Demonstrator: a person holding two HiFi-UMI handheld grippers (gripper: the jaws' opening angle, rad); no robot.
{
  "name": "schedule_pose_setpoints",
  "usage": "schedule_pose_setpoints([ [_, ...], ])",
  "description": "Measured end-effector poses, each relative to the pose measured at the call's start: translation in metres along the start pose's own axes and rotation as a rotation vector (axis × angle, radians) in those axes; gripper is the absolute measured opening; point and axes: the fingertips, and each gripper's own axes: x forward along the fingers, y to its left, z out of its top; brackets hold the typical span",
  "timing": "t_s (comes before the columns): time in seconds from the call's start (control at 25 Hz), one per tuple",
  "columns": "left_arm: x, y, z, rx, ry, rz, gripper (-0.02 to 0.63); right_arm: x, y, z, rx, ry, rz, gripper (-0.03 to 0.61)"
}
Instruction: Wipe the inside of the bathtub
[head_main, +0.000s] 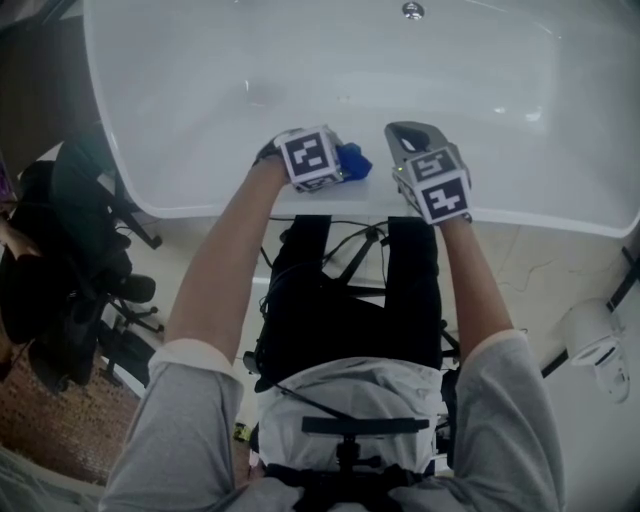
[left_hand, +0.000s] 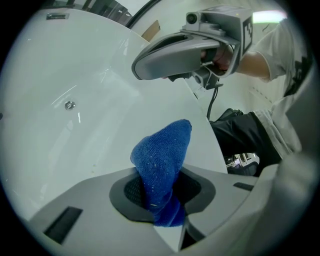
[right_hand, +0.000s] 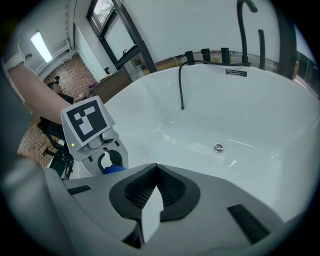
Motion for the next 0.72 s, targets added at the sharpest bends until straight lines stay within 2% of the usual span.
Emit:
schedule_pose_setpoints([
  [0.16,0.008,0.010,-0.002,-0.006,0.002,-0.001,0.094,0.013,-0.005,-0.004,0.014,0.027,0.014,0.009],
  [0.36,0.023,0.031,-0.010,0.004,0.029,0.035,0.094,0.036,-0.013,-0.015,0.023,0.072,0.035,0.009],
  [0.72,0.055,0.078,-0.035,-0.069,0.029,0.105,0.094,0.095,-0.030,-0.047,0.076,0.152,0.051,0.009],
])
